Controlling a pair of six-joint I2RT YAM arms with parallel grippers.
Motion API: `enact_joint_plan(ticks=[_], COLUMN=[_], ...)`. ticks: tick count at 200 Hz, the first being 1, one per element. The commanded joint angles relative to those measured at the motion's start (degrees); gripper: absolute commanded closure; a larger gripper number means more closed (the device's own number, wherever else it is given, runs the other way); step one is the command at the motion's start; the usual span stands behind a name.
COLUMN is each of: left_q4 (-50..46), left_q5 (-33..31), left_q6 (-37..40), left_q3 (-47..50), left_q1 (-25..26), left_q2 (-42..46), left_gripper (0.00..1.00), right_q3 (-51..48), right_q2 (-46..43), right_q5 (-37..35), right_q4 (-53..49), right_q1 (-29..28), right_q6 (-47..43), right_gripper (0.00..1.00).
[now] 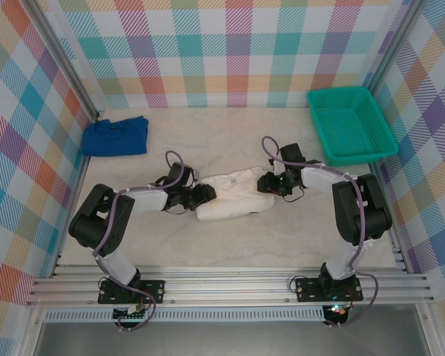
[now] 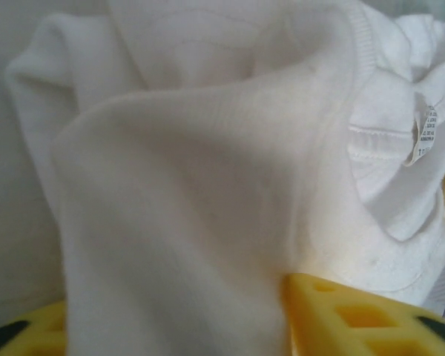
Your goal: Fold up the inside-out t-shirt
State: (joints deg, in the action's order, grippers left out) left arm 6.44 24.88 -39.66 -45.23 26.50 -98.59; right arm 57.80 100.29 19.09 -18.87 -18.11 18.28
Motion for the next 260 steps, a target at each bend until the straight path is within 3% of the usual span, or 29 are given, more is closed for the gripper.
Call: enact_joint_plan(ticks=[1,45,67,91,115,134,198,260], left_q4=[13.13,13.32,8.11,-7.85,-25.93,-34.03,-49.37,-60.0], left_q5=[5.01,5.5,5.55,3.99,-4.26,-10.41,-27.42,-28.87], left_q6=[0.98,4.16,10.12,23.46,37.02,44.35,64.42,74.05], left_q3=[-2.32,-3.02,-4.27,-10.07,-18.58,-24.4,-46.22,-72.29], left_q1=[2.22,1.01,-1.18,-2.98,-3.77,-5.7,-15.28,-25.73], left_q2=[-3.27,-3.35,-2.08,-0.33,1.34,2.22,-4.09,-16.92], left_gripper=[0.6,0.86,1.0,1.0,1.0,1.0,1.0,1.0], right_q3=[-0.24,0.51,1.79,4.01,5.87,6.35,3.34,2.14], right_q2=[-0.1,-0.58,-2.25,-5.49,-9.14,-10.83,-11.51,-11.41], right_q5=[1.32,0.62,-1.64,-5.87,-9.73,-10.19,-1.35,1.43], right_q4=[0.22,-0.74,-2.99,-6.41,-7.76,-6.68,-0.65,1.52], right_q1=[-0.48,-0.48,-0.45,-0.44,-0.37,-0.36,-0.46,-0.52], right_q6=[0.7,0.23,-1.19,-3.74,-5.81,-6.68,-3.0,-1.94], right_gripper=[0.56,0.56,0.56,0.54,0.52,0.51,0.52,0.52])
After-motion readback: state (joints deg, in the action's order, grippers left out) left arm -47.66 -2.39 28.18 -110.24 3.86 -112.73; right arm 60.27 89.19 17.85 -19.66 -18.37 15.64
